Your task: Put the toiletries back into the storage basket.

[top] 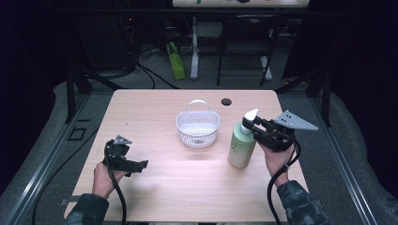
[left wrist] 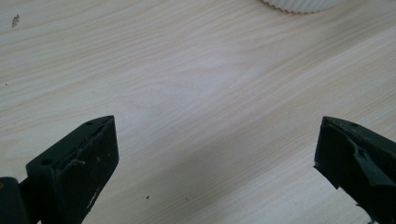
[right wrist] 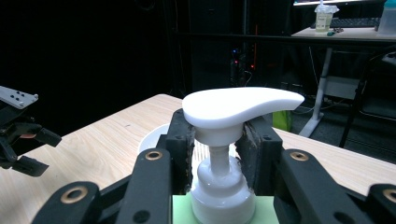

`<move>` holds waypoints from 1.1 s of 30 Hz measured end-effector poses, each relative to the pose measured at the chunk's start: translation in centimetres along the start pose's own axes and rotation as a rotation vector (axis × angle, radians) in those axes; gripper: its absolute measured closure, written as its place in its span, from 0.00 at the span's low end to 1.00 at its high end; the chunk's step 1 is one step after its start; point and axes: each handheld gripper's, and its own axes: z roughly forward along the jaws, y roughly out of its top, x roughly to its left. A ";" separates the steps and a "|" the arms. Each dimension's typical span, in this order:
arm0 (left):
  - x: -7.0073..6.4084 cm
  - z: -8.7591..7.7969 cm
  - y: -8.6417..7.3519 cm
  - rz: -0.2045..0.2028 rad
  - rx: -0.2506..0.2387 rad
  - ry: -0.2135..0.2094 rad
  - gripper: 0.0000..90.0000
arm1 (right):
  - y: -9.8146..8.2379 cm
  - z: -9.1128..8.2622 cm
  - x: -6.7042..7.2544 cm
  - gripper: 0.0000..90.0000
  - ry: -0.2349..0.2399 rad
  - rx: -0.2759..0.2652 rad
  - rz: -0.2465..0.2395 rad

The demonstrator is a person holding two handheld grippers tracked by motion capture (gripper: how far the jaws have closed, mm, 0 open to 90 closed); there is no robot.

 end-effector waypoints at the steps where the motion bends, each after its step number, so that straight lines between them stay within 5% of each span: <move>1: 0.0 0.0 0.0 -0.002 -0.001 -0.002 0.00 | 0.0 0.0 0.0 0.74 0.001 0.001 0.002; 33: 0.0 0.2 -0.2 -0.002 0.003 -0.009 0.00 | 1.7 -0.1 0.8 0.74 0.020 0.002 -0.024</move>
